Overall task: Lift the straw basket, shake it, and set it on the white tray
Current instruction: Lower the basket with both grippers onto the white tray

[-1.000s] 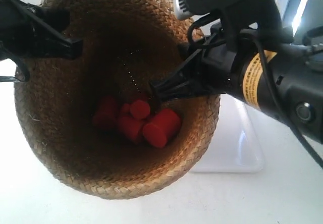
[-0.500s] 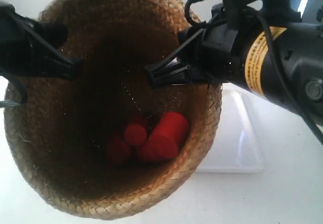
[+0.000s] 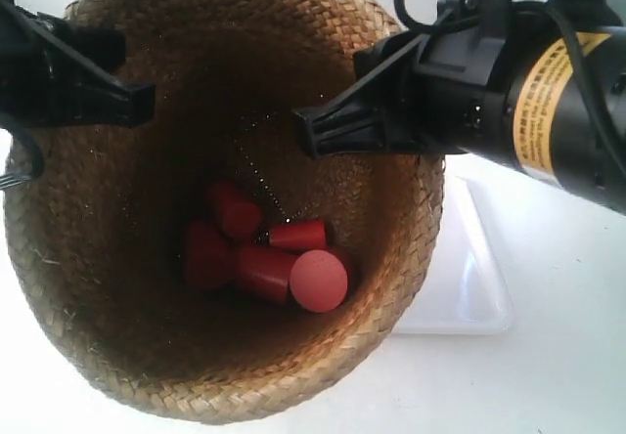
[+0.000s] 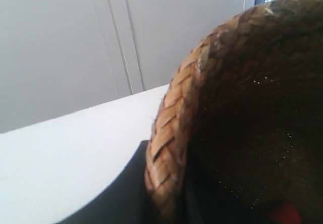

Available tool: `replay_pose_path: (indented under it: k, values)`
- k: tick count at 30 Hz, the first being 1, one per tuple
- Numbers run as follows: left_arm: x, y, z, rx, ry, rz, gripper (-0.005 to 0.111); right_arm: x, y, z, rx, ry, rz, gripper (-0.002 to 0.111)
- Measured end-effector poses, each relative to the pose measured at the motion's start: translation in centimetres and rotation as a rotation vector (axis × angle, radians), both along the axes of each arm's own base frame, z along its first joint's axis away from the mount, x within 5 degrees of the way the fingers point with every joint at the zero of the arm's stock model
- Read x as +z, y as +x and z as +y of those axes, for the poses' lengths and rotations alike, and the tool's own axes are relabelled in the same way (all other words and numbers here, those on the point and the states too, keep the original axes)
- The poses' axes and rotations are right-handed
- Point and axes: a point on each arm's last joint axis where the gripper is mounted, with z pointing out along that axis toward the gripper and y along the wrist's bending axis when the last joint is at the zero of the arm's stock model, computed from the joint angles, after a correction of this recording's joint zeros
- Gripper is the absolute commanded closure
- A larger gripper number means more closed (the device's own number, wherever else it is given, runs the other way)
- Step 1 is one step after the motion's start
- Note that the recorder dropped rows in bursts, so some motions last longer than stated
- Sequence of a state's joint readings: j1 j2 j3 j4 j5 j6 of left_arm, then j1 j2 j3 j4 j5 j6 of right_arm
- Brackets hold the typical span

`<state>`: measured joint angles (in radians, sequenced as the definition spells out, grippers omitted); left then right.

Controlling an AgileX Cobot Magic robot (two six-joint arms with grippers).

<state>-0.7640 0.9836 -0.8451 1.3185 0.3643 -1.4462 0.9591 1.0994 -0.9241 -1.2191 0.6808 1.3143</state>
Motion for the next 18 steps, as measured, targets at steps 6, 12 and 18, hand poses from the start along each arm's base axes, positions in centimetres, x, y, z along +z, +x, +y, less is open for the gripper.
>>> replay_pose_path:
  k: [6, 12, 18]
  values:
    - [0.9, 1.1, -1.0, 0.041, -0.076, 0.089, 0.107, 0.0, 0.7, -0.7, -0.032, -0.016, 0.1, 0.108]
    - [1.6, 3.8, -3.6, 0.01, -0.061, 0.274, 0.107, 0.7, 2.5, -2.6, -0.068, -0.041, 0.243, 0.108]
    - [2.3, 6.0, -5.9, -0.059, -0.077, 0.45, 0.107, 1.8, 3.8, -5.0, -0.122, -0.095, 0.39, 0.108]
